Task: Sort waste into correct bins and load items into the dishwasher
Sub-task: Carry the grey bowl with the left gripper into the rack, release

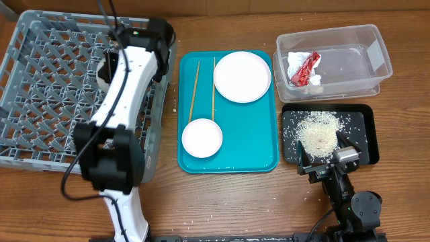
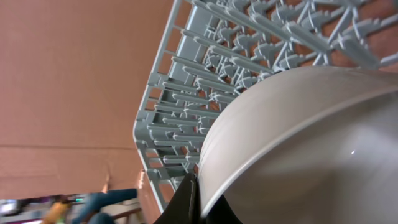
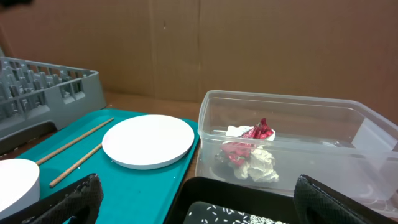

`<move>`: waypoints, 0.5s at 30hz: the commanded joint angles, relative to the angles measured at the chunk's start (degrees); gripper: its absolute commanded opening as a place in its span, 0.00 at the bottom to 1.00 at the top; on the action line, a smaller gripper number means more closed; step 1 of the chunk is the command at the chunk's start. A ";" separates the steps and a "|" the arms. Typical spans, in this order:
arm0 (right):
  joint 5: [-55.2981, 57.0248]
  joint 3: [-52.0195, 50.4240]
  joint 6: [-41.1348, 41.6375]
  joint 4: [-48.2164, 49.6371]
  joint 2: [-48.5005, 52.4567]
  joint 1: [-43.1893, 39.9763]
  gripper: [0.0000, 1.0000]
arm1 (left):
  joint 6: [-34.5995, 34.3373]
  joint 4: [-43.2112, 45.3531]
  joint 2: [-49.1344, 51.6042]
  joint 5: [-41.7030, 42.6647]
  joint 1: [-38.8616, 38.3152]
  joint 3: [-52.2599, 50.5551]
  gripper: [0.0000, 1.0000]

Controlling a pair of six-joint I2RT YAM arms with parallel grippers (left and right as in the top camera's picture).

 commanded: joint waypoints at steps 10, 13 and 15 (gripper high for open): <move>0.13 -0.61 -0.04 0.28 -0.68 0.33 1.00 | -0.42 0.00 6.05 -1.22 -2.16 0.04 0.04; 0.13 -0.61 -0.04 0.28 -0.68 0.33 1.00 | -0.42 -0.87 6.05 1.36 -3.91 0.04 0.04; 0.13 -0.61 -0.04 0.28 -0.68 0.33 1.00 | -0.44 -1.55 6.05 1.99 -4.79 0.04 0.04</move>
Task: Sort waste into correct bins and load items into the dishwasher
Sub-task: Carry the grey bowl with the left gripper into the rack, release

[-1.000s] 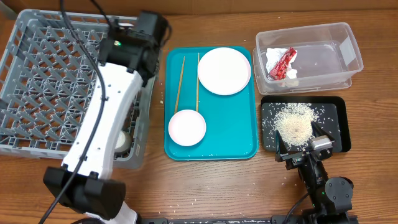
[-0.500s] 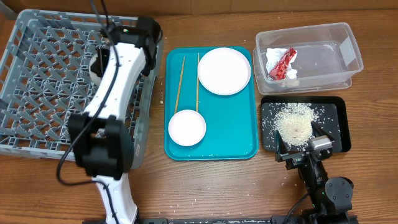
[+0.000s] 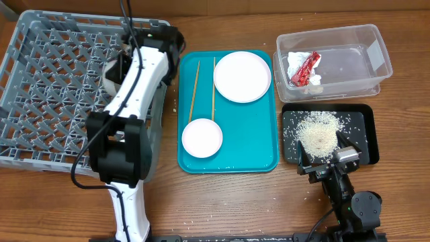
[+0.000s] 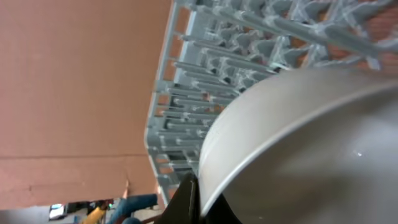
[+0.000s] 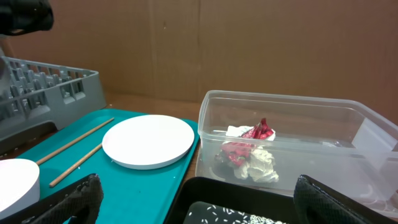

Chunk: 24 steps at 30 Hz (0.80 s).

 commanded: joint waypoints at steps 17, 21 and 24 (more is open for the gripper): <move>0.13 -0.61 -0.04 0.26 -0.68 0.33 1.00 | -6.84 -4.35 -0.81 -5.01 -3.61 0.11 0.04; 0.13 -0.61 -0.04 0.26 -0.68 0.33 1.00 | -5.73 -1.84 0.11 -4.76 -2.89 0.00 0.04; 0.13 -0.61 -0.04 0.26 -0.68 0.33 1.00 | -5.22 -1.86 0.57 -8.17 -2.69 0.00 0.04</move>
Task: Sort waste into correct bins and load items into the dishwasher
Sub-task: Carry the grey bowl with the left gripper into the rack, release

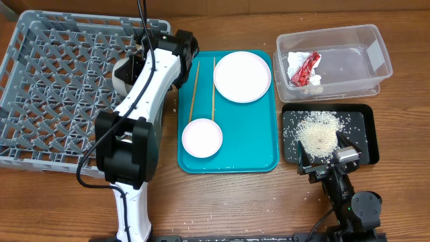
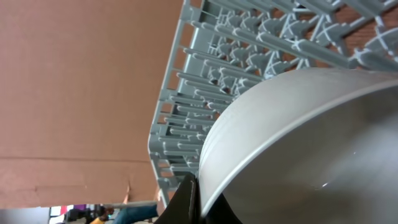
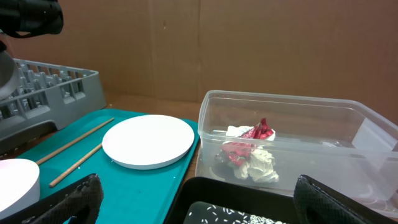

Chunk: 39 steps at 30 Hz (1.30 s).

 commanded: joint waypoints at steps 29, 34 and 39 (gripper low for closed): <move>0.13 -0.61 -0.04 0.28 -0.68 0.33 1.00 | 0.07 0.20 1.01 0.22 2.29 -3.78 0.04; 0.13 -0.61 -0.04 0.28 -0.68 0.33 1.00 | 0.07 -0.28 1.01 2.93 0.28 -3.98 0.04; 0.13 -0.61 -0.04 0.28 -0.68 0.33 1.00 | -2.38 -3.58 0.52 6.95 -1.20 -3.61 0.42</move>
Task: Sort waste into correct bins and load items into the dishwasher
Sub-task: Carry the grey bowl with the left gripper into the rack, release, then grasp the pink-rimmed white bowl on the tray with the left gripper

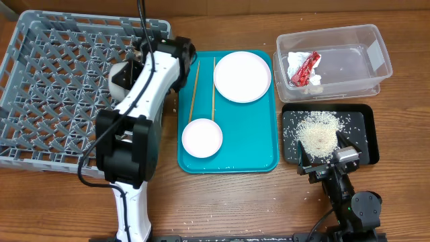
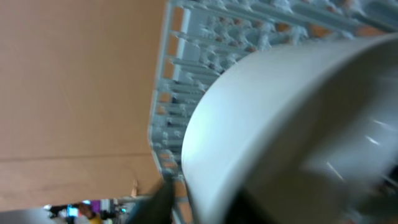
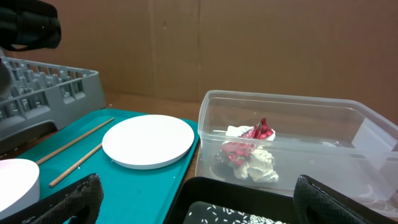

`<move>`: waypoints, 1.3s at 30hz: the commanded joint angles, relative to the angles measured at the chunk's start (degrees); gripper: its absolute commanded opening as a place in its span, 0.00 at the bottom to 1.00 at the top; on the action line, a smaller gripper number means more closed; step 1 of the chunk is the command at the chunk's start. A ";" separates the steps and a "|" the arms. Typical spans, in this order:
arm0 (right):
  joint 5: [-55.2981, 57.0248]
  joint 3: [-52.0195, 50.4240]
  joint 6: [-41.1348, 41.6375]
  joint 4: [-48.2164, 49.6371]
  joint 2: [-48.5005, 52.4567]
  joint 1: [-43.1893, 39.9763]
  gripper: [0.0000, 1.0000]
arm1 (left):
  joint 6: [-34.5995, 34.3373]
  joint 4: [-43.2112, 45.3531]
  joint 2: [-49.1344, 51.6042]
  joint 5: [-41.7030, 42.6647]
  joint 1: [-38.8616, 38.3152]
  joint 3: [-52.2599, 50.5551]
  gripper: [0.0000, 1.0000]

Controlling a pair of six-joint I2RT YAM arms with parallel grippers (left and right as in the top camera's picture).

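A white bowl (image 1: 119,75) stands on edge at the right side of the grey dish rack (image 1: 60,87). My left gripper (image 1: 132,66) is at the bowl's rim. In the blurred left wrist view the bowl (image 2: 280,124) fills the frame. There the dark outer finger (image 2: 160,198) stands a little off the rim, so the jaws look open around it. My right gripper (image 3: 199,202) rests open by the black tray of rice (image 1: 326,131). On the teal tray (image 1: 262,151) lie a white plate (image 1: 242,76), a small white bowl (image 1: 201,137) and chopsticks (image 1: 195,87).
A clear bin (image 1: 349,60) at the back right holds a red wrapper (image 1: 306,67) and crumpled tissue. Rice grains are scattered on the wooden table near the front. The rack's right wall stands between the bowl and the teal tray.
My left gripper has shifted slightly left and down into the rack with the bowl. The outer finger now stands off the rim it pinched before. The right arm has not moved.
My left gripper held the white bowl by its rim over the rack's middle right. It was then further right, near the rack's right wall, still pinching the rim. Now the bowl sits at that side with the fingers parted. The right arm stayed still throughout.
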 commanded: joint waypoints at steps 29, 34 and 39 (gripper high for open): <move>0.13 -0.61 -0.02 0.28 -0.68 0.33 1.00 | 11.80 -9.33 -27.06 69.61 -2.54 5.77 0.81; 0.13 -0.61 -0.02 0.28 -0.68 0.33 1.00 | 10.16 5.90 -26.99 72.52 -2.36 -20.11 0.79; 0.13 -0.61 -0.02 0.28 -0.68 0.33 1.00 | 10.05 18.93 -26.60 71.34 -2.36 -32.83 0.63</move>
